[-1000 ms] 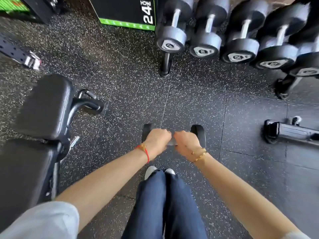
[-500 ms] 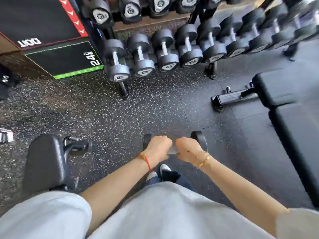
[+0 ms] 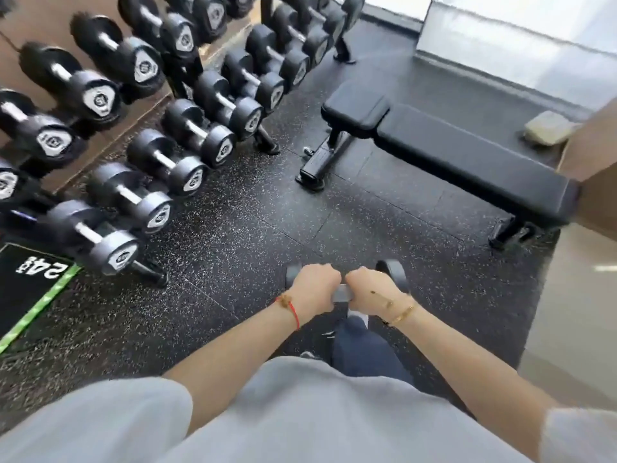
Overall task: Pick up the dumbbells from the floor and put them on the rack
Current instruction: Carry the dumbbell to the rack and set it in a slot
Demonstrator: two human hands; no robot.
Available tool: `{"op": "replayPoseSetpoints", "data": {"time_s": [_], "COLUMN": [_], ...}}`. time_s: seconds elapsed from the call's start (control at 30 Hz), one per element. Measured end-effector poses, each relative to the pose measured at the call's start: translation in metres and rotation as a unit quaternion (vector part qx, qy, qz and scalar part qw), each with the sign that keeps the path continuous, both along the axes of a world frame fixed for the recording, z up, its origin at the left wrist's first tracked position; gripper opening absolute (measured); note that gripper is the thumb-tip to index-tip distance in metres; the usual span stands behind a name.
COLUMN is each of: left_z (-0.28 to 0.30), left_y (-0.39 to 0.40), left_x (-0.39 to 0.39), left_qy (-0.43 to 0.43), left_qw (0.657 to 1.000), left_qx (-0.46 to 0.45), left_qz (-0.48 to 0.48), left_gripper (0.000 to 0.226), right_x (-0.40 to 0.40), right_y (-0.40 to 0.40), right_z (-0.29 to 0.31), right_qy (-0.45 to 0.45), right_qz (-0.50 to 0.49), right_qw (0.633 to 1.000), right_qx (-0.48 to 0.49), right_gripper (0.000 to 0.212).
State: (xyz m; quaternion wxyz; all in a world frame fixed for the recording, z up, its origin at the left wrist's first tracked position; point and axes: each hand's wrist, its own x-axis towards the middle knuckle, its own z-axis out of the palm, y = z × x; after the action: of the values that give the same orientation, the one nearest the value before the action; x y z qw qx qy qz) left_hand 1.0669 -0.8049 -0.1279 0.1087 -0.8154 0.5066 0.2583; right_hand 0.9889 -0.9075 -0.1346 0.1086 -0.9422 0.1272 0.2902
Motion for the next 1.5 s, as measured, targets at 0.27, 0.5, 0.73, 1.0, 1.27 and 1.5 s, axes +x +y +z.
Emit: {"op": "replayPoseSetpoints", "data": {"time_s": [0.27, 0.5, 0.73, 1.0, 1.27, 1.5], "left_z": [0.004, 0.007, 0.013, 0.013, -0.001, 0.005], "left_y": [-0.095, -0.212, -0.347, -0.481, -0.623, -0.78], "left_x": [-0.054, -0.122, -0.207, -0.269, -0.292, -0.296], "left_qy": [-0.012, -0.017, -0.015, -0.022, -0.017, -0.035], "left_qw": [0.983, 0.955, 0.936, 0.906, 0.891, 0.886], "left_qx": [0.009, -0.003, -0.031, -0.065, -0.052, -0.076], "left_qz": [-0.184, -0.296, -0.351, -0.417, -0.451, -0.456], "left_gripper": [0.03, 0.023, 0.019, 0.015, 0.008, 0.015], "right_x": [-0.082, -0.165, -0.257, -0.322, -0.348, -0.35], "right_y": [-0.062, -0.152, -0.272, -0.391, -0.524, -0.679], "right_z": [0.008, 0.011, 0.024, 0.028, 0.013, 0.021], "right_qy": [-0.003, -0.021, -0.023, -0.026, -0.032, -0.028], "right_qz": [-0.181, -0.29, -0.335, -0.401, -0.42, -0.426], "right_qw": [0.984, 0.957, 0.942, 0.915, 0.907, 0.904], "right_qx": [0.009, 0.012, -0.026, -0.025, -0.023, -0.034], "right_gripper": [0.027, 0.028, 0.024, 0.021, 0.018, 0.02]}}
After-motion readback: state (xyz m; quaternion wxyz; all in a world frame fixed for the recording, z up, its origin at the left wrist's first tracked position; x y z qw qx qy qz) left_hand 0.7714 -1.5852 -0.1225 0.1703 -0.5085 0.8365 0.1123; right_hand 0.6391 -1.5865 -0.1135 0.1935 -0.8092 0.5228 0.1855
